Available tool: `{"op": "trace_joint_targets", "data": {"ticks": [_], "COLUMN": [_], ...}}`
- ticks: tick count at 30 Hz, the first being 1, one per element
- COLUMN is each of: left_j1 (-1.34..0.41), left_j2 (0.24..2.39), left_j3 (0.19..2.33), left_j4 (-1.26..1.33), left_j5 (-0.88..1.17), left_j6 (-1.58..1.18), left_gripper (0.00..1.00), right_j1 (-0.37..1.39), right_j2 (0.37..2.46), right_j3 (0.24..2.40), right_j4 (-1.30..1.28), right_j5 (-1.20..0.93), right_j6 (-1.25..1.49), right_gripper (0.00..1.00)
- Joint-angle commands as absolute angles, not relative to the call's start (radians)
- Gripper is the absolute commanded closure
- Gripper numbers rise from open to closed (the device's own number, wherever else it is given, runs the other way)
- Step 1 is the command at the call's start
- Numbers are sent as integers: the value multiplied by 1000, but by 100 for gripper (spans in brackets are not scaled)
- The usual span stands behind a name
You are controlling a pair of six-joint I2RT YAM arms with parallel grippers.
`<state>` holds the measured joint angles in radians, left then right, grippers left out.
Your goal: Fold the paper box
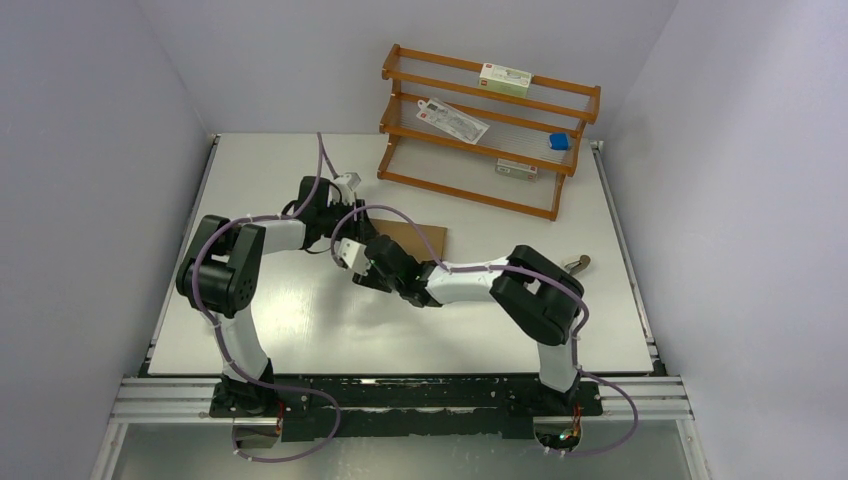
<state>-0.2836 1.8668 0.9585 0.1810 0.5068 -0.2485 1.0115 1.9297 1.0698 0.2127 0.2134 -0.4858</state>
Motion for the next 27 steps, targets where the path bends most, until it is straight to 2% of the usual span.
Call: {"op": "trace_joint_targets", "data": {"ticks": [1, 4, 13, 27], "left_j1": [-293, -292, -291, -291], "left_j2": [1885, 1884, 1882, 1893], "left_j3": [932, 934, 930, 931], "left_j4": [41, 35, 43, 49], "left_j5": [455, 440, 455, 481], "left_j6": [-187, -181, -174, -178], "left_gripper": [44, 43, 43, 42], "right_j1": [999, 993, 889, 876], "right_j2": [1871, 1826, 1682, 1727], "right_j3": [1063, 1039, 942, 909], "right_j4": [59, 19, -28, -13], "right_j5": [231, 236, 194, 207], "right_j6": [-447, -419, -345, -346], "right_gripper": [44, 41, 39, 41]}}
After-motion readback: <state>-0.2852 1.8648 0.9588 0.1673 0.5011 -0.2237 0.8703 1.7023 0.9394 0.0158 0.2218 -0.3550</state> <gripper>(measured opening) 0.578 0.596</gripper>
